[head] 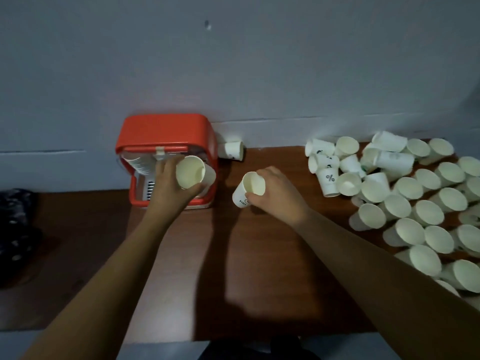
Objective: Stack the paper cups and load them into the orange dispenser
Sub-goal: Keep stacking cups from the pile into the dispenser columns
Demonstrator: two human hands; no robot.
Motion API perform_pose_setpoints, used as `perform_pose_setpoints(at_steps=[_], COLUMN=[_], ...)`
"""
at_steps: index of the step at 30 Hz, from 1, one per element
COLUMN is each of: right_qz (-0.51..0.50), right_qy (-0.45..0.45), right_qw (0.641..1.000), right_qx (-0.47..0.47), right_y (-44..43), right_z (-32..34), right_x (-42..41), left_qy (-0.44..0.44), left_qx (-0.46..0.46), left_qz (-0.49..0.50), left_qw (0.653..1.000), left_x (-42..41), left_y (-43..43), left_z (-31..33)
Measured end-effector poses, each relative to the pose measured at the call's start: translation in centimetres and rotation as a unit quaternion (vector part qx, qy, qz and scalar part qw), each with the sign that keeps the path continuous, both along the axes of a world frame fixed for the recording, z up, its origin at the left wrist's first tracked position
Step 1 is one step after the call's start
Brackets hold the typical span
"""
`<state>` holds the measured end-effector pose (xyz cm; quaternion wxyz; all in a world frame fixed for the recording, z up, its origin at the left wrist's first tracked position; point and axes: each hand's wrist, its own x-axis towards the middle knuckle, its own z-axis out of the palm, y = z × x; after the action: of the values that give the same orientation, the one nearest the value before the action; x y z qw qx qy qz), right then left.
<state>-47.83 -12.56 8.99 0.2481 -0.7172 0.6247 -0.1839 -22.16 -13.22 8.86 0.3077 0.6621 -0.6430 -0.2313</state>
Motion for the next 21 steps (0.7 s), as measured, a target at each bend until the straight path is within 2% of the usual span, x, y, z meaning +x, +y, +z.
perform_pose_setpoints(at_steps=[2,5,13,17,21], right_qz=[-0.001,-0.017,-0.102,-0.109,-0.098], right_qy=[-0.013,-0.024,-0.045,-0.044,-0.071], right_qw=[1.0,0.999,0.99,0.984,0.984], right_qx=[-0.007,-0.012,-0.08,-0.137,-0.127], right_y=[-0.6,-1.2,-2.0,-3.4,-4.7], right_z=[0.4,0.3,-0.5,-0.6,-1.0], right_x=[3.0,6.2,8.4,9.5,12.0], left_qy=[-0.004,-0.003,-0.072,-0.016,0.068], left_qx=[0.012,0.01,0.078,0.089,0.071], left_qz=[0.021,-0.003,-0.115,-0.137,-0.165], left_qw=[1.0,1.0,0.988,0.986,0.981], left_x=[3.2,5.4,4.1,4.0,5.3], left_y=[-0.8,-2.4,-6.2,-6.6,-6.6], left_z=[-0.3,-1.3,-5.8,-7.9,-8.5])
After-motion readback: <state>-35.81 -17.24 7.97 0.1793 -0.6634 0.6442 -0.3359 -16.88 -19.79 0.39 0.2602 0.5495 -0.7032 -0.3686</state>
